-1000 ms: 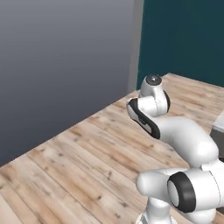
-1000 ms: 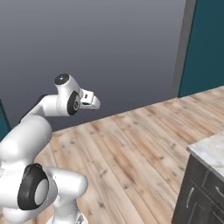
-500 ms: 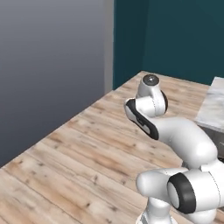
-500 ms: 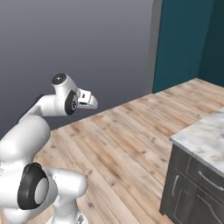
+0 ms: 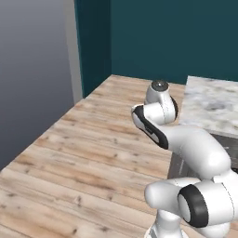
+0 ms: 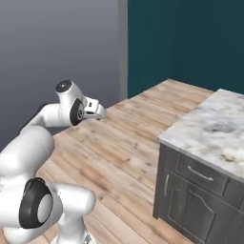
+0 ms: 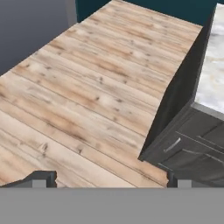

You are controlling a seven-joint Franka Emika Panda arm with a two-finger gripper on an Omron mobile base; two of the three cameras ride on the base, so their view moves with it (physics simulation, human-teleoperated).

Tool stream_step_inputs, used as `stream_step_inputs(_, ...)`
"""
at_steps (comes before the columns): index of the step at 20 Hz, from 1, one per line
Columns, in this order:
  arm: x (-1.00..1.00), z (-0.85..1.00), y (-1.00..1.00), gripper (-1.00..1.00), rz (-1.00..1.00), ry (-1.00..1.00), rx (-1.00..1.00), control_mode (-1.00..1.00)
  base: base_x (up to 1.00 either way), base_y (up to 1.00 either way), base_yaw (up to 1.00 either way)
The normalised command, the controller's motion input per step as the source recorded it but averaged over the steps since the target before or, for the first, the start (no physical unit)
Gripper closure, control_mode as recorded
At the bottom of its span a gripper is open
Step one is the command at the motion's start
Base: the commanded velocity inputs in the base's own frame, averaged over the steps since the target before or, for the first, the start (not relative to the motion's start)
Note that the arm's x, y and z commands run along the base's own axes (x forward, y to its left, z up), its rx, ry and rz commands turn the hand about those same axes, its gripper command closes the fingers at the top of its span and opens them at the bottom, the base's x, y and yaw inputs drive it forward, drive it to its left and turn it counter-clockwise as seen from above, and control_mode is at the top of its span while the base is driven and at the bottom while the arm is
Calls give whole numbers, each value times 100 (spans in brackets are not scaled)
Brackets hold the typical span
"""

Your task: Four empty soda cans are scattered around the kitchen. Gather all the cans and cluster them next to the stove for recycling.

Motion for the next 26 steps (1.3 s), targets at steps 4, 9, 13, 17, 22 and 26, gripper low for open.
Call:
stream_step_inputs(4, 0, 0, 0, -100, 0, 0, 0, 100, 39, 19, -30)
stream_step_inputs(9, 0, 0, 0, -100, 0, 0, 0, 100, 67, 38, -24)
stream_step_inputs(13, 0, 0, 0, -100, 0, 0, 0, 100, 71, 41, -23)
stream_step_inputs(17, 0, 0, 0, -100, 0, 0, 0, 100, 71, 41, -23)
stream_step_inputs(22, 0, 0, 0, -100, 0, 0, 0, 100, 69, 40, -24)
stream_step_inputs(26, 0, 0, 0, -100, 0, 0, 0, 100, 67, 40, -25)
